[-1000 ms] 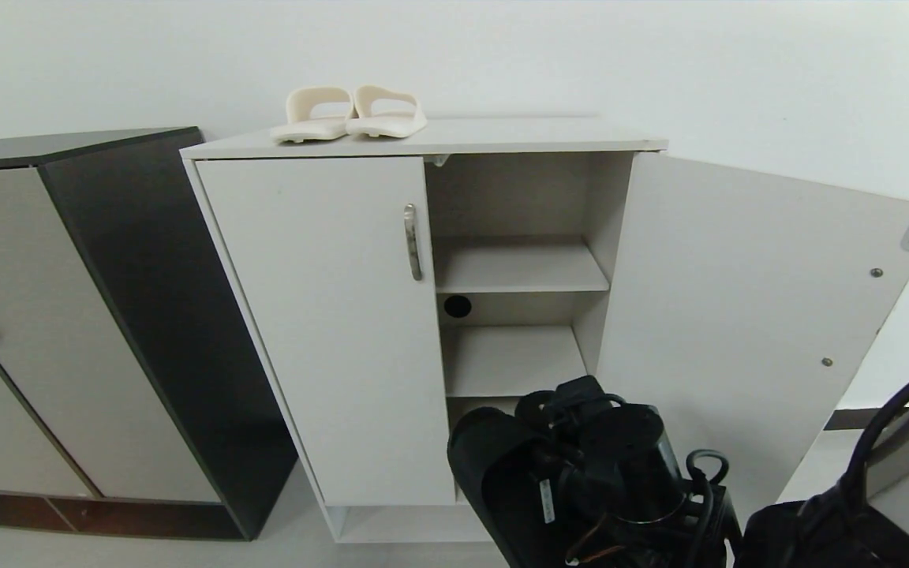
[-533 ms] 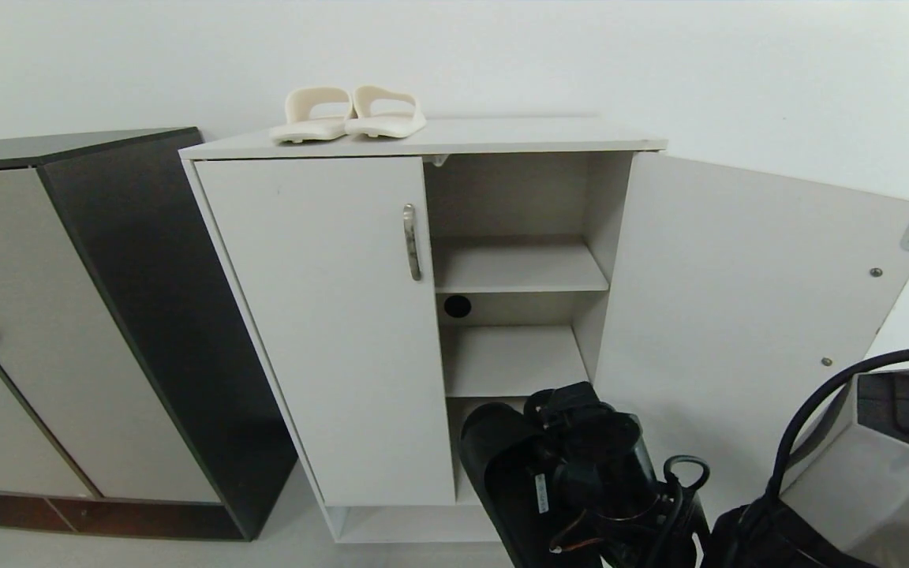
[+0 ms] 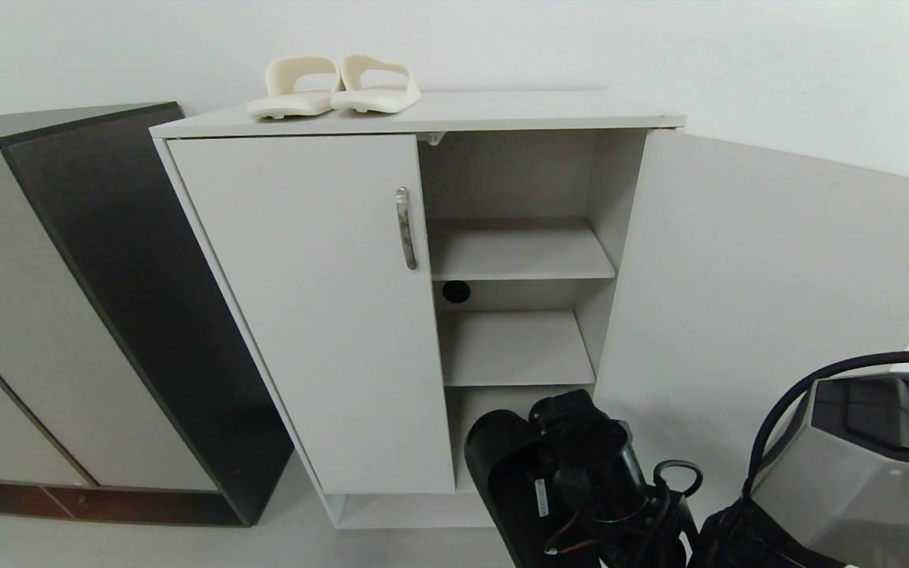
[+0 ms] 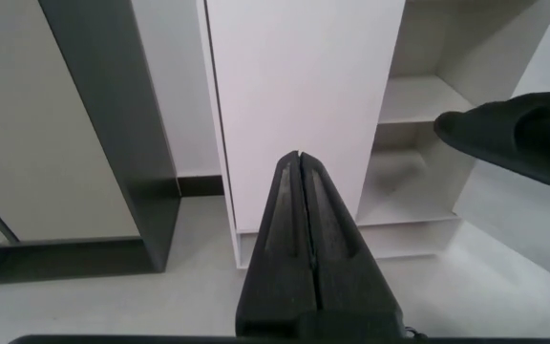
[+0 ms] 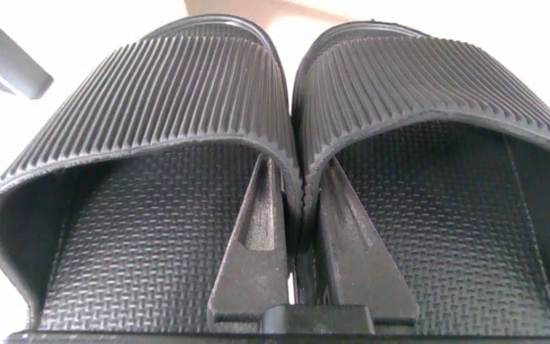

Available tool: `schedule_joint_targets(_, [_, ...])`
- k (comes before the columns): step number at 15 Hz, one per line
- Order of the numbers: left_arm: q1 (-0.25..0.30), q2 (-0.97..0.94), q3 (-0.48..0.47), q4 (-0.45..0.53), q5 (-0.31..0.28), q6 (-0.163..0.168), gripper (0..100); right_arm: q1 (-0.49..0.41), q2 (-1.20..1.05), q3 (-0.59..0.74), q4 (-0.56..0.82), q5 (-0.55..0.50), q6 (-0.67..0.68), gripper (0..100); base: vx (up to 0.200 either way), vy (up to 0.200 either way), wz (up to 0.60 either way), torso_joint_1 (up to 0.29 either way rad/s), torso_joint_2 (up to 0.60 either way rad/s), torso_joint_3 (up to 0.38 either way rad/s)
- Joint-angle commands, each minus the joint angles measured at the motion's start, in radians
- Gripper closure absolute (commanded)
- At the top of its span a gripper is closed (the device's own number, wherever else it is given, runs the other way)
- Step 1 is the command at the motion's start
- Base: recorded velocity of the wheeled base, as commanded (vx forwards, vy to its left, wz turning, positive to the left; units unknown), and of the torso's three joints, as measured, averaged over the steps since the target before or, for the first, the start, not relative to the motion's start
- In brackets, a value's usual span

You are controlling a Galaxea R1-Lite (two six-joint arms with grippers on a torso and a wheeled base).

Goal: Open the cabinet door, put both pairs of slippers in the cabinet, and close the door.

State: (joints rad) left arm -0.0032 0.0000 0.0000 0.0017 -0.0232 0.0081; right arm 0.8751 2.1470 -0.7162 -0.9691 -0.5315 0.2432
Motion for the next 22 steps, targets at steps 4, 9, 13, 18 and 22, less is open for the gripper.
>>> schedule_joint_targets(4, [0.000, 0.002, 0.000, 0.000, 0.000, 0.001, 100, -0.002, 0.017, -0.020, 0.000, -0.018, -0.001, 100, 0.000, 0.000, 0.00, 0.008, 0.00, -0.194])
schedule_joint_targets(9, [0.000, 0.002, 0.000, 0.000, 0.000, 0.001, 100, -0.002, 0.065, -0.037, -0.048, -0.059, -0.005, 100, 0.000, 0.000, 0.00, 0.000, 0.00, -0.199])
schedule_joint_targets(13, [0.000, 0.002, 0.000, 0.000, 0.000, 0.001, 100, -0.001, 0.062, -0.032, -0.212, -0.084, -0.085, 100, 0.000, 0.000, 0.00, 0.001, 0.00, -0.193])
schedule_joint_targets(18, [0.000, 0.002, 0.000, 0.000, 0.000, 0.001, 100, -0.011, 0.182, -0.032, -0.565, -0.159, -0.254, 100, 0.000, 0.000, 0.00, 0.002, 0.00, -0.085])
schedule_joint_targets(22, [0.000, 0.002, 0.000, 0.000, 0.000, 0.003, 100, -0.027, 0.195, -0.045, -0.579, -0.182, -0.254, 100, 0.000, 0.000, 0.00, 0.000, 0.00, 0.000])
